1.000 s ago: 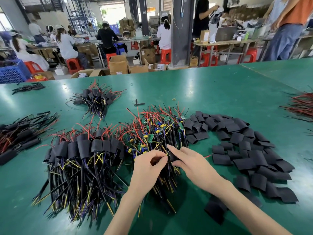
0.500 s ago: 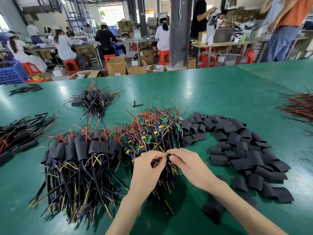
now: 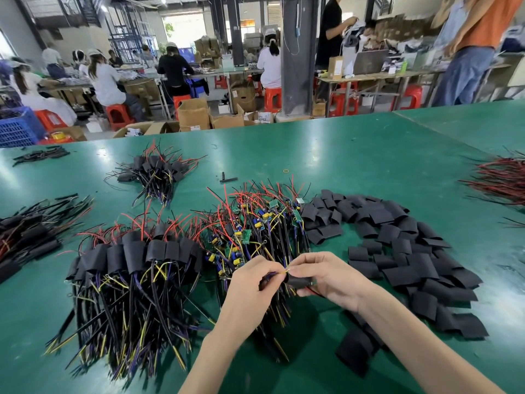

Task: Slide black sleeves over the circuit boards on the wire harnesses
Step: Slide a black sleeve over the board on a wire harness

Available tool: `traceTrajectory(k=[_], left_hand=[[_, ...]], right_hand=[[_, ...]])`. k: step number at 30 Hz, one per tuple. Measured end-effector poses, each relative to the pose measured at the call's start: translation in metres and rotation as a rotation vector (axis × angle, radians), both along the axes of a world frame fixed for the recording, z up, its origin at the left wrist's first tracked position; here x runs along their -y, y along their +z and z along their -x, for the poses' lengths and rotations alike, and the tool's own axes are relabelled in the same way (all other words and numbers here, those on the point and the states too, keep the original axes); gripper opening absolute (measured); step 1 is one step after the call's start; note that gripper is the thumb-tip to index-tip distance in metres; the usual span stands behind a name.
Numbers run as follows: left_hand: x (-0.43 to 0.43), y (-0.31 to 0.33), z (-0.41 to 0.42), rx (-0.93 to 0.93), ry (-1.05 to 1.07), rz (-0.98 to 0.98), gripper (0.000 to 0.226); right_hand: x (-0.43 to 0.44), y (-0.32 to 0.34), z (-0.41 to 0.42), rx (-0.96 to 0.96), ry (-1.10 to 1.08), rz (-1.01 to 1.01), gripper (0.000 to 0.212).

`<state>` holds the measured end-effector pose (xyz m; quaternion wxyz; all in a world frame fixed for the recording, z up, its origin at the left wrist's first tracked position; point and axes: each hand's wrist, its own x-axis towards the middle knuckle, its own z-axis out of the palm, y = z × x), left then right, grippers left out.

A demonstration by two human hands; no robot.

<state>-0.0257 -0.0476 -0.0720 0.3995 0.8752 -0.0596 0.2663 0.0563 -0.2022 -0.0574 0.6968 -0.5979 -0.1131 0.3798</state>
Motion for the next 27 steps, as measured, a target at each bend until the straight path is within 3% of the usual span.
traceTrajectory(k=[4,8,13,19,24,27], left_hand=[[0.000,0.001,0.000,0.013,-0.026,-0.028,0.012],[0.002,0.000,0.001,0.040,-0.051,-0.042,0.009],[-0.002,0.001,-0.001,0.109,0.004,0.003,0.011],[-0.001,0.002,0.000,0.099,0.037,0.024,0.010],[-0.002,0.004,0.000,0.039,0.031,0.042,0.009],[-0.001,0.004,0.000,0.007,0.022,0.031,0.009]], right_hand=[[0.003,0.001,-0.003,-0.081,0.047,-0.013,0.003],[0.005,-0.002,-0.006,-0.012,0.103,-0.026,0.005],[0.007,-0.005,-0.010,0.059,0.098,-0.133,0.032],[0.017,-0.001,-0.013,0.210,0.314,0.105,0.040],[0.022,0.001,-0.016,0.208,0.366,0.180,0.058],[0.022,0.001,-0.016,0.211,0.366,0.210,0.056]])
